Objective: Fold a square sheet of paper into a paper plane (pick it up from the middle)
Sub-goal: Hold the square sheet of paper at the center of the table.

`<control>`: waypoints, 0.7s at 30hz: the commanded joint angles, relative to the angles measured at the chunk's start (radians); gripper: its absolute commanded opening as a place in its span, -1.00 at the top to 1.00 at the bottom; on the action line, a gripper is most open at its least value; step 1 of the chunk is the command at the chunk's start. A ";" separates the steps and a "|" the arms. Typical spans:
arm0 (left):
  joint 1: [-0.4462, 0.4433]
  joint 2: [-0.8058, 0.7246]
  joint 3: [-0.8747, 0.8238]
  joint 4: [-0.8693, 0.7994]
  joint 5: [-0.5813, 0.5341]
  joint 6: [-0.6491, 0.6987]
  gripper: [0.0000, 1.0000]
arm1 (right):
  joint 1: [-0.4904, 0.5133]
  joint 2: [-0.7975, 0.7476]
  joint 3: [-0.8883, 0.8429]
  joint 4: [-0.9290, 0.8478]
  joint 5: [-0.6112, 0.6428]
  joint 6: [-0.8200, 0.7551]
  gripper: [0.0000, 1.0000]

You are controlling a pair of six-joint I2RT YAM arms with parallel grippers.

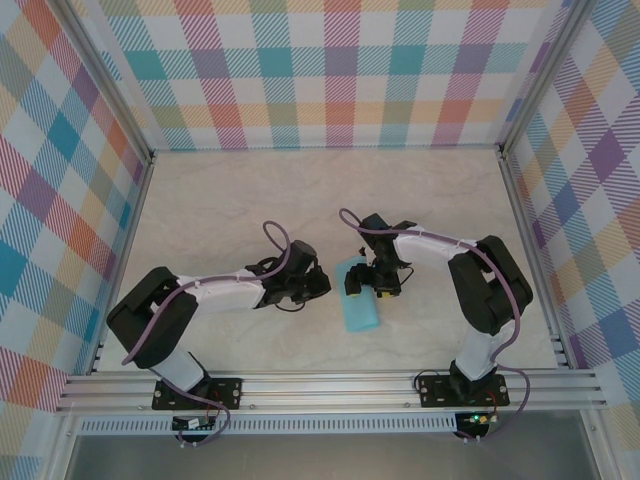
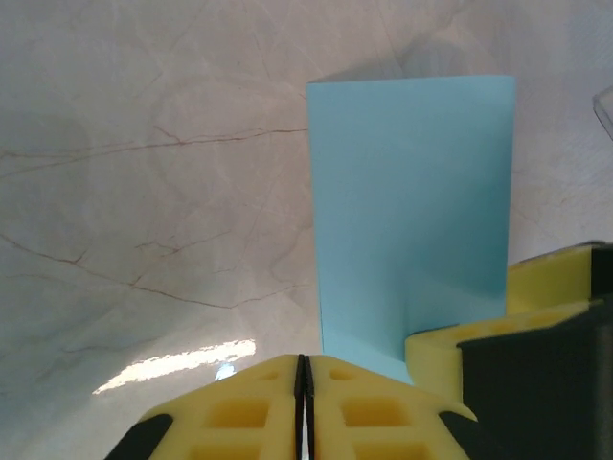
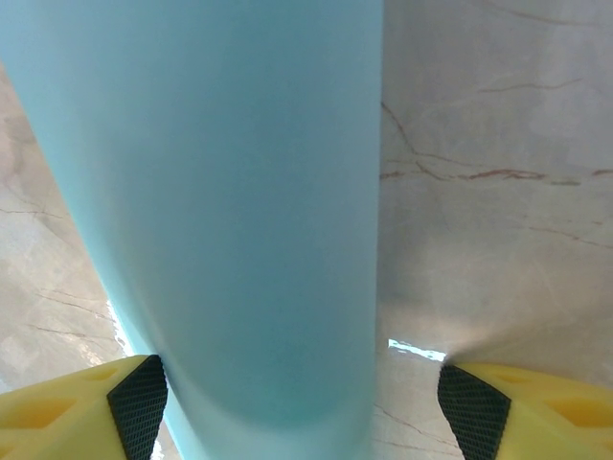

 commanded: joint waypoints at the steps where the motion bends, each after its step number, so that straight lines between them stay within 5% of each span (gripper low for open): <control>1: -0.016 0.034 0.027 0.075 0.046 -0.059 0.93 | 0.003 0.099 -0.059 0.072 0.067 -0.003 -0.62; 21: -0.044 0.169 0.053 0.209 0.097 -0.134 1.00 | 0.003 0.097 -0.082 0.095 0.060 0.007 -0.63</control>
